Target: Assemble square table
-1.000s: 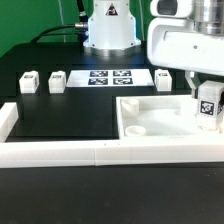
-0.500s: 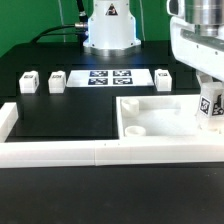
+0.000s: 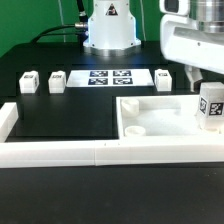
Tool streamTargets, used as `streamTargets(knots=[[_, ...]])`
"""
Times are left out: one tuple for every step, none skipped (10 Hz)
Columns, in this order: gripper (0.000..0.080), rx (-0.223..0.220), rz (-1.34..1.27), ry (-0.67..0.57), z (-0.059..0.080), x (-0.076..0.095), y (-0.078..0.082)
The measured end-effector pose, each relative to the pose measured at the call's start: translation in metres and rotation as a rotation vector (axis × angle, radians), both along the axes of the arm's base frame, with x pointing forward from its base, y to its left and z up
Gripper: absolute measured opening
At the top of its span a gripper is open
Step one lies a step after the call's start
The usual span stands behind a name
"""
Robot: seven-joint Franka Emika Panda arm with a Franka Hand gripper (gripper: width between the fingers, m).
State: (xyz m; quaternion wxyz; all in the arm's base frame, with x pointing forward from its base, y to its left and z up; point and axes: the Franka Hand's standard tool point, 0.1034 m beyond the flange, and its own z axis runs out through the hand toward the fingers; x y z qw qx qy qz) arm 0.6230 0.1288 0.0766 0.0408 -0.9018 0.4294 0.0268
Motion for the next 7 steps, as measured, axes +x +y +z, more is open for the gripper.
streamTargets(knots=[[0.0642, 0.001, 0.040, -0.003, -0.001, 0.000, 0.000], [0.0642, 0.001, 0.122, -0.011, -0.001, 0.000, -0.001], [0.0648, 0.002, 0.206, -0.019, -0.001, 0.000, -0.001], [0.0649, -0.001, 0.296, -0.027, -0.001, 0.000, -0.002], [0.0649, -0.058, 0.438, -0.061, 0.002, 0.006, -0.002], [0.0649, -0.089, 0.658, -0.121, 0.005, 0.015, 0.001], [0.0649, -0.094, 0.713, -0.144, 0.007, 0.016, -0.001]])
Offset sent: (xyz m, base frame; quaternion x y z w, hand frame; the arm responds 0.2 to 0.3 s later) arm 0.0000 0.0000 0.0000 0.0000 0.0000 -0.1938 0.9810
